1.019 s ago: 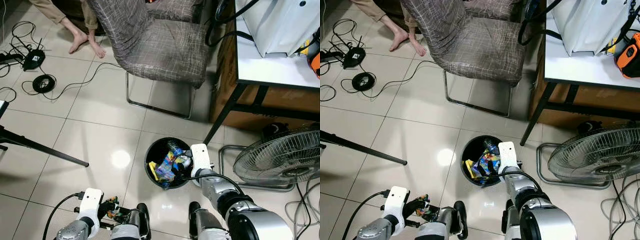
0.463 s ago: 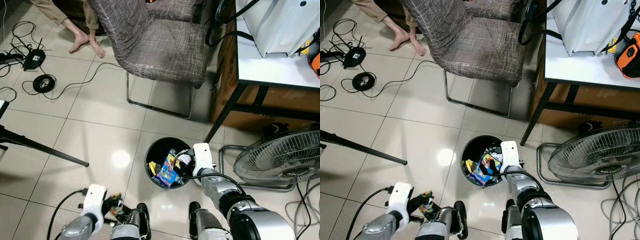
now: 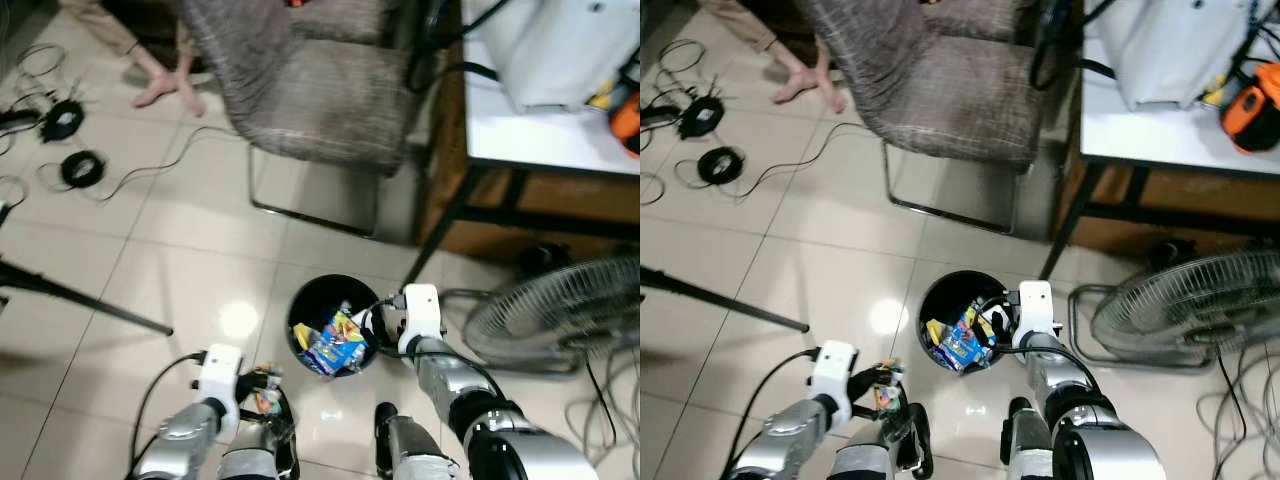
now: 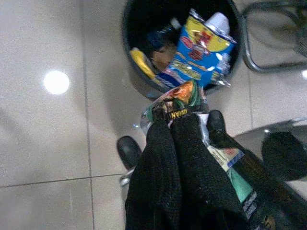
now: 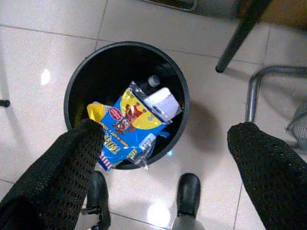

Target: Picking trash to rubbish bin

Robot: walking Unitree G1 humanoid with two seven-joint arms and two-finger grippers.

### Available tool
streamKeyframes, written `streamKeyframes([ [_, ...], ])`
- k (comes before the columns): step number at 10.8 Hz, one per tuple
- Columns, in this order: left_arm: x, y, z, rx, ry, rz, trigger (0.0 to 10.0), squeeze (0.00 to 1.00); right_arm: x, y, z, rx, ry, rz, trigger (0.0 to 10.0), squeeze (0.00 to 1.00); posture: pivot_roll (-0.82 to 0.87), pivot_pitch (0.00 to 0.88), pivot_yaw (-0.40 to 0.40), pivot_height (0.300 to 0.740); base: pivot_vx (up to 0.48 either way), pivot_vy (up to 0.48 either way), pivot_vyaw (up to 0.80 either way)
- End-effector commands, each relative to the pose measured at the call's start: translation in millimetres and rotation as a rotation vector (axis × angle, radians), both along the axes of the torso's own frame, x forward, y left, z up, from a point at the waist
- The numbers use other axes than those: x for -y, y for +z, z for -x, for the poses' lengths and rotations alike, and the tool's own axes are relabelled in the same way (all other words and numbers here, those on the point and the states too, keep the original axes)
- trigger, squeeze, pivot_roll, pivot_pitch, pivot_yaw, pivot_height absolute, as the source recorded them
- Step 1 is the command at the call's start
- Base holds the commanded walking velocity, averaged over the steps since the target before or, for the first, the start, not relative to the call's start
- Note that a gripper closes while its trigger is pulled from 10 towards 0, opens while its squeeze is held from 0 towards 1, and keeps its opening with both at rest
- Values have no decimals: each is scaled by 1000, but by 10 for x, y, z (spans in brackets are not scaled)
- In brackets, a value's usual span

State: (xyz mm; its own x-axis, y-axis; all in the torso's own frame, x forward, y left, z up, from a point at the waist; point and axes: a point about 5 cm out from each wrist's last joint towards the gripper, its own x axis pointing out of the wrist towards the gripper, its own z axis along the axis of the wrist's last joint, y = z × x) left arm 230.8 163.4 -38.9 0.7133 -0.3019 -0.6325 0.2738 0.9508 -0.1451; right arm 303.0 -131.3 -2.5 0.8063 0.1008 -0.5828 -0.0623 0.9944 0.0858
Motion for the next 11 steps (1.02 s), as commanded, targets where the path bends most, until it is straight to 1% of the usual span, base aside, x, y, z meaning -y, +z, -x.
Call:
streamKeyframes([
  [1,43,-72,64,-38,-20,-7,10000,0,-9,-71,76,-25,-2,-24,10000,0,-78,267,54,740,0,0,-781],
  [3,179,-59,-3,-37,-67,3,10000,0,20,-54,68,-10,-19,-44,10000,0,-110,263,56,740,0,0,-778],
  [4,215,-52,-33,-34,-75,4,10000,0,47,-54,69,-10,-27,-44,10000,0,-122,263,56,740,0,0,-775],
  [5,240,-45,-62,-31,-80,4,10000,0,70,-53,70,-10,-34,-41,10000,0,-124,263,55,740,0,0,-775],
  [7,253,-55,-65,-33,-80,3,10000,0,82,-48,69,-10,-30,-36,10000,0,-129,268,49,740,0,0,-769],
  [10,244,-100,-20,-45,-71,3,10000,0,80,-39,66,-2,-38,-50,10000,0,-136,283,51,740,0,0,0],
  [11,258,-99,-36,-40,-56,11,10000,0,63,-37,76,4,-41,-63,10000,0,-144,292,52,740,0,0,0],
])
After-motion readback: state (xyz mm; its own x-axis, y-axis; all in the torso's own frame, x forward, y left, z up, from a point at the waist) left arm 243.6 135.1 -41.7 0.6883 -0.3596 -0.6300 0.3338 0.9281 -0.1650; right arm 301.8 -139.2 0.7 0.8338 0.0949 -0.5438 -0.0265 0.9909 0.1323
